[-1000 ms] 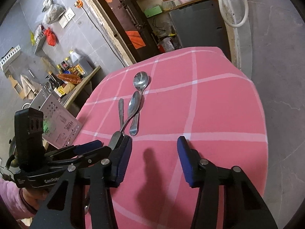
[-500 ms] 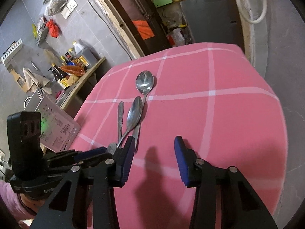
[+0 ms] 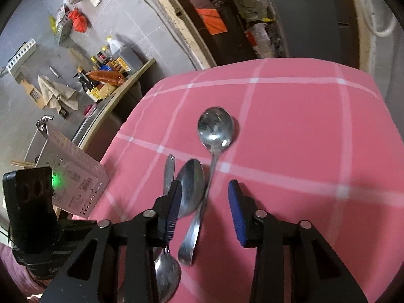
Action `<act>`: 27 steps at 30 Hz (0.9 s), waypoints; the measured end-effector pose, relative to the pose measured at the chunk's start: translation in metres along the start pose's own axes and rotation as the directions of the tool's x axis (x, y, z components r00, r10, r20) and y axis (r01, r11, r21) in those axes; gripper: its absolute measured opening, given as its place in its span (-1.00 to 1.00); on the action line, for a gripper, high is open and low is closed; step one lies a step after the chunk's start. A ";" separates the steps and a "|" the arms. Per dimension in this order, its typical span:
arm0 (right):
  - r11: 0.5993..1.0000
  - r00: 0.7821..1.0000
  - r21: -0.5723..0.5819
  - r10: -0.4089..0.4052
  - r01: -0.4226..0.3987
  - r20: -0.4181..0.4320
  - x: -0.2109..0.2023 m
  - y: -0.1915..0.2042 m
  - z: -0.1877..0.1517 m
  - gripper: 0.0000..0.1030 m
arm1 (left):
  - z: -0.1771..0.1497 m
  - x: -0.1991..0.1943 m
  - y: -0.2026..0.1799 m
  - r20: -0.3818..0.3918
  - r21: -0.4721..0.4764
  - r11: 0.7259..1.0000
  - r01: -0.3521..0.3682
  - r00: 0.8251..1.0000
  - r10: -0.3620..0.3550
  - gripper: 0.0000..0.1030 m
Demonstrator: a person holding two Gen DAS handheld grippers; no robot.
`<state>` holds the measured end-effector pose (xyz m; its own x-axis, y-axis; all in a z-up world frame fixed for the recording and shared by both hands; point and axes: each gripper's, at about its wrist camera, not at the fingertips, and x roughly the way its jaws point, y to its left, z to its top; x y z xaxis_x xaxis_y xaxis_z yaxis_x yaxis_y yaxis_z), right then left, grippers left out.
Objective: Organize utensils
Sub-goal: 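Close the left gripper on the butter knife while the right gripper grasps a steel spoon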
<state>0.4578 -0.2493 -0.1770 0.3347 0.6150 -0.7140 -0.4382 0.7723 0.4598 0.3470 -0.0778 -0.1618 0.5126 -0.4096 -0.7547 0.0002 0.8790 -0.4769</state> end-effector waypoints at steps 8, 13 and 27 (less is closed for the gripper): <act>1.000 1.000 -0.003 0.024 -0.024 -0.007 0.006 0.001 0.007 -0.70 | -0.010 0.005 -0.002 -0.078 -0.025 0.998 0.057 0.995 -0.059 -0.77; 0.999 1.000 -0.030 0.029 -0.029 -0.010 0.008 0.007 0.009 -0.75 | -0.015 0.004 -0.013 -0.083 0.015 0.999 0.052 0.995 -0.050 -0.55; 0.998 0.999 -0.044 0.042 -0.043 -0.033 0.008 0.005 0.009 -0.95 | -0.005 0.010 -0.032 -0.114 0.048 0.999 -0.009 0.993 0.014 -0.79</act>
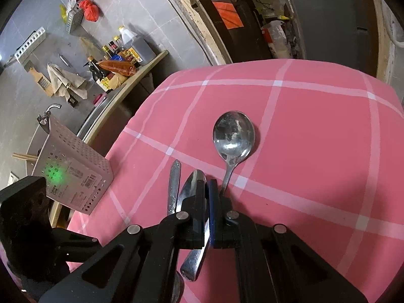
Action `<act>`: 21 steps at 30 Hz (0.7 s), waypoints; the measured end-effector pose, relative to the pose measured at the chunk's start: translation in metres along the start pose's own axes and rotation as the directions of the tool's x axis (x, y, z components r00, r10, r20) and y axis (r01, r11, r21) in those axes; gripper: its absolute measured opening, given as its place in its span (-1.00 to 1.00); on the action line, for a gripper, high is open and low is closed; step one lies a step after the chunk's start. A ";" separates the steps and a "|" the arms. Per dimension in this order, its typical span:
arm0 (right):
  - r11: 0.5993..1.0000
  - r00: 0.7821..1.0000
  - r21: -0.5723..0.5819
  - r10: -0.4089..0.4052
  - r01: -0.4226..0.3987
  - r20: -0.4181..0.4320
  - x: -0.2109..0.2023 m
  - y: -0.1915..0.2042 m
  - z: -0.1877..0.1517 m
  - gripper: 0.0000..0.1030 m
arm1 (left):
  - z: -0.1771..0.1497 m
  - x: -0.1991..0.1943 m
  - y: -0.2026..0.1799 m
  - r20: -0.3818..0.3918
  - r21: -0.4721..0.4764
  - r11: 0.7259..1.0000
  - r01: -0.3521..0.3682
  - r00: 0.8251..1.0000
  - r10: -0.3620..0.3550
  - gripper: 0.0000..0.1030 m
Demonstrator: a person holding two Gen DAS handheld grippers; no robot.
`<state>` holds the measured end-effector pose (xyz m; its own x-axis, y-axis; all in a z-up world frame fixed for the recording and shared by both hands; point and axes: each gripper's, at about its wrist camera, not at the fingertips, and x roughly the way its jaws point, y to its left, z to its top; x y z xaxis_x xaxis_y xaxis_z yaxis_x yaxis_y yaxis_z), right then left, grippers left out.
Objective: Organize utensils
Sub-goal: 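Close the left gripper on the butter knife while the right gripper grasps a steel spoon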
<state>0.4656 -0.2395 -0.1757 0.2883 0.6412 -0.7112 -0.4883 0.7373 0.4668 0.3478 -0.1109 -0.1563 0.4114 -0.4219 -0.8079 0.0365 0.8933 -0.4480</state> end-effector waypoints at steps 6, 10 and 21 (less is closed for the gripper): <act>1.000 1.000 0.019 0.010 -0.010 0.002 -0.005 -0.003 -0.009 -0.95 | -0.007 -0.012 0.014 0.023 -0.046 0.999 0.020 1.000 -0.019 -0.84; 1.000 1.000 0.022 0.006 -0.006 -0.003 -0.008 -0.002 -0.016 -0.95 | -0.012 -0.024 0.027 0.053 -0.084 0.996 0.034 0.998 -0.030 -0.94; 1.000 1.000 0.006 0.007 -0.007 -0.025 -0.008 -0.003 -0.013 -0.93 | -0.009 -0.028 0.047 0.081 -0.166 0.986 0.026 0.997 -0.013 -0.94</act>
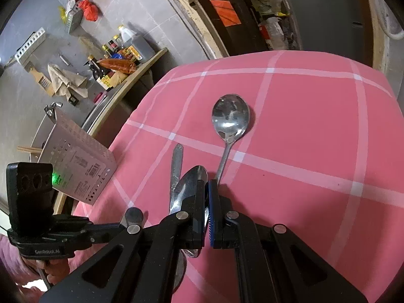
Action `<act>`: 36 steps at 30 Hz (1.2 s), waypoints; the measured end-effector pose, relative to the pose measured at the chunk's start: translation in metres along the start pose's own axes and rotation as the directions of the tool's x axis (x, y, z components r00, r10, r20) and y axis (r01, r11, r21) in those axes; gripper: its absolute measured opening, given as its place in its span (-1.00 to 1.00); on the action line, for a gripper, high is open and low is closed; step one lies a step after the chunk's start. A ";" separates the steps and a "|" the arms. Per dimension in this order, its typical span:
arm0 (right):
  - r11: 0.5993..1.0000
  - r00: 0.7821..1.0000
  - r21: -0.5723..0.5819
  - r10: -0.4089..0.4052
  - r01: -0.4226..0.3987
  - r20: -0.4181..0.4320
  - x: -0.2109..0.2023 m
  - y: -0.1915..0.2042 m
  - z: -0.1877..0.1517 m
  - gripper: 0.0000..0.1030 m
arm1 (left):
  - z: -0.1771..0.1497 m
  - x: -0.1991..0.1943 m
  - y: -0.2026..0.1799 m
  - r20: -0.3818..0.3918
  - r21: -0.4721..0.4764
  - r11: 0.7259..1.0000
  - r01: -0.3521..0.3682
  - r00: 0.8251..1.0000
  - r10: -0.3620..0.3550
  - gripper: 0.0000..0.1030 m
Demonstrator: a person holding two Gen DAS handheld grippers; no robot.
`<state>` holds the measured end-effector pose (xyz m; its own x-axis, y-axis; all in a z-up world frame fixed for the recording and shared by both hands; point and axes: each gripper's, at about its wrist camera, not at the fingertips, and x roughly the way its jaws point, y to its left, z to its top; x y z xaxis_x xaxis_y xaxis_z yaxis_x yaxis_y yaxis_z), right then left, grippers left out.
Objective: Organize utensils
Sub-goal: 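Carry the butter knife and spoon toward the caddy with both grippers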
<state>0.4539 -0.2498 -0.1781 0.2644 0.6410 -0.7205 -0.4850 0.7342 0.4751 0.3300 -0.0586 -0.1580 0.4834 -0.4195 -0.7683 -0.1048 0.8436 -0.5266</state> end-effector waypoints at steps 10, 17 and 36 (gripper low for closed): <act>0.995 0.991 -0.001 0.102 -0.103 -0.085 0.023 0.005 0.011 -0.67 | -0.003 -0.002 0.008 0.006 -0.035 0.999 -0.027 1.000 0.027 -0.94; 0.997 0.997 0.018 0.075 -0.075 -0.022 0.006 0.009 0.003 -0.92 | -0.005 -0.016 -0.001 0.043 0.005 1.000 -0.020 0.999 0.020 -0.96; 0.927 0.819 0.044 -0.351 0.373 0.453 -0.172 0.137 -0.034 -0.96 | -0.006 -0.153 -0.062 0.383 0.276 0.954 -0.118 0.924 0.004 -0.96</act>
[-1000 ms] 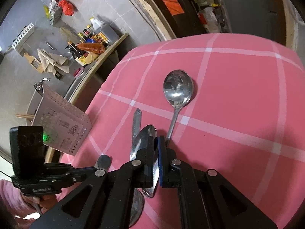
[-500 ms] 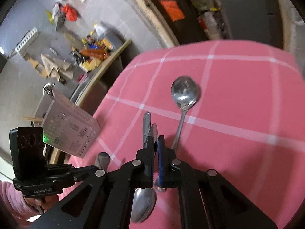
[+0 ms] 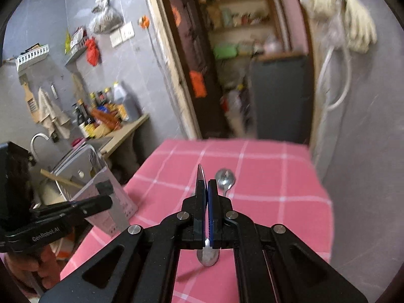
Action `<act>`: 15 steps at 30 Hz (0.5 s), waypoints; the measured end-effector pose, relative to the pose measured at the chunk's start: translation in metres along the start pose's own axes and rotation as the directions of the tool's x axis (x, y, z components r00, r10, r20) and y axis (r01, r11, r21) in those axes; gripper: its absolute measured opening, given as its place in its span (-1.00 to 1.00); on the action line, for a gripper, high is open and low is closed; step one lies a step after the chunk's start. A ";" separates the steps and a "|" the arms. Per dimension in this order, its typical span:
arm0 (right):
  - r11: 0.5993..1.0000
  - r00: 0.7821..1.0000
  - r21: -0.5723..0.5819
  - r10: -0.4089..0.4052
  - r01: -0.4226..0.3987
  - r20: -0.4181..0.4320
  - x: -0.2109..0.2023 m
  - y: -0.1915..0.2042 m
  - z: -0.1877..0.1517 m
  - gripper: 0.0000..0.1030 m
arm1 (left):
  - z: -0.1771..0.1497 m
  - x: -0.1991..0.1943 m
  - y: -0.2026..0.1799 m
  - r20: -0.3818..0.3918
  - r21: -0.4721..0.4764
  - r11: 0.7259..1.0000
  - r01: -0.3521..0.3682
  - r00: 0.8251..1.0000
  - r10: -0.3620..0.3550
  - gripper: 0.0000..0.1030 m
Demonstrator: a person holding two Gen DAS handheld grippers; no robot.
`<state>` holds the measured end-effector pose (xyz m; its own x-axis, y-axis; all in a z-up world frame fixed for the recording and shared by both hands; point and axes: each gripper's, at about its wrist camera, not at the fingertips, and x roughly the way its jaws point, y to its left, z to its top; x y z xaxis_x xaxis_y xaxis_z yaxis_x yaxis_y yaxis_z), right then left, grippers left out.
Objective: Organize utensils
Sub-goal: 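Carry the butter knife and spoon toward the caddy with both grippers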
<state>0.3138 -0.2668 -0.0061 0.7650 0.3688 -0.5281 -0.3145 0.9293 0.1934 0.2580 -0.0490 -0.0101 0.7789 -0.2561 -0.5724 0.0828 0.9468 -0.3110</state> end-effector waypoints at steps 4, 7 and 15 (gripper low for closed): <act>0.999 0.993 -0.023 -0.033 0.036 0.115 -0.038 0.025 0.018 -0.96 | 0.018 -0.028 -0.001 0.066 0.026 1.000 -0.004 0.998 0.003 -0.96; 0.998 0.983 -0.048 -0.023 0.032 0.183 -0.053 0.049 0.033 -0.96 | 0.030 -0.043 0.004 0.084 0.040 0.999 -0.020 0.996 0.017 -0.96; 0.997 0.962 -0.080 0.032 -0.011 0.272 -0.062 0.106 0.063 -0.96 | 0.051 -0.073 0.034 0.123 0.036 0.999 -0.041 0.992 0.036 -0.96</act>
<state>0.2685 -0.1901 0.0991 0.8784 0.3897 -0.2765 -0.3670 0.9208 0.1321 0.2356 0.0119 0.0594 0.8520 -0.1961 -0.4854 0.0733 0.9628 -0.2602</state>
